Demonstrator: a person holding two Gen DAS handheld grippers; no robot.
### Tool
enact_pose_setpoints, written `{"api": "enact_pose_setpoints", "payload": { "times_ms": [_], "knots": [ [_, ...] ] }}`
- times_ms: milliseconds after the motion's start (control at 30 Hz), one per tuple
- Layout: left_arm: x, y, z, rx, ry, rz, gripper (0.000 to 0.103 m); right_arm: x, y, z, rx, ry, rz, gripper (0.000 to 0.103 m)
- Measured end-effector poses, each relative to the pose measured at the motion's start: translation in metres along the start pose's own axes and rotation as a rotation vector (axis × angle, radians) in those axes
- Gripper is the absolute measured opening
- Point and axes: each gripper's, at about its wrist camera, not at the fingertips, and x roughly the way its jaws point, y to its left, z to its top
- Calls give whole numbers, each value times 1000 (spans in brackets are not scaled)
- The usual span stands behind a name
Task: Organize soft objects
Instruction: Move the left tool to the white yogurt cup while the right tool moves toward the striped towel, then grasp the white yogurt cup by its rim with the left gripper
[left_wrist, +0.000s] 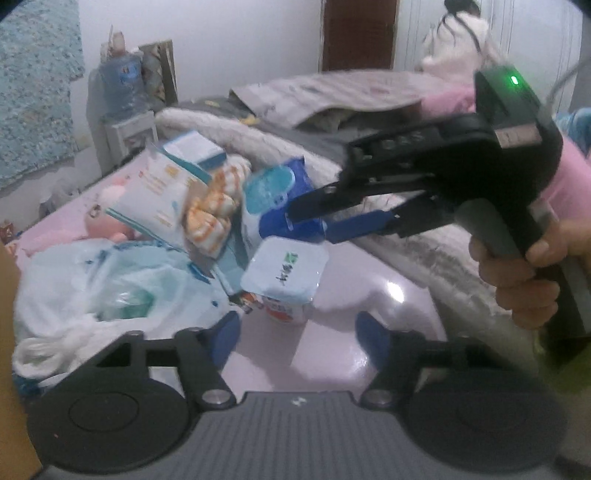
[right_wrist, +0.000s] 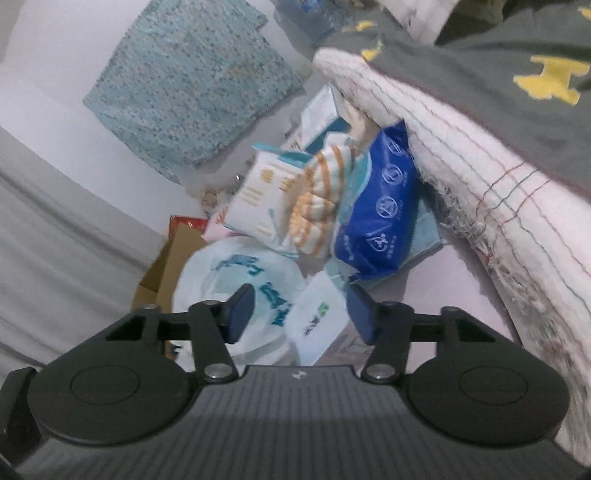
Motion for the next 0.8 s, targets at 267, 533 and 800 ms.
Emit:
{"api": "enact_pose_setpoints", "payload": {
  "times_ms": [267, 533, 800],
  "knots": [
    [54, -2, 15, -2, 74, 32, 54, 36, -24, 8, 60, 76, 36, 33],
    [65, 21, 14, -132, 122, -18, 54, 37, -35, -4, 166, 106, 138, 33],
    [42, 35, -2, -192, 164, -48, 62, 42, -30, -26, 231, 168, 216, 33]
  ]
}}
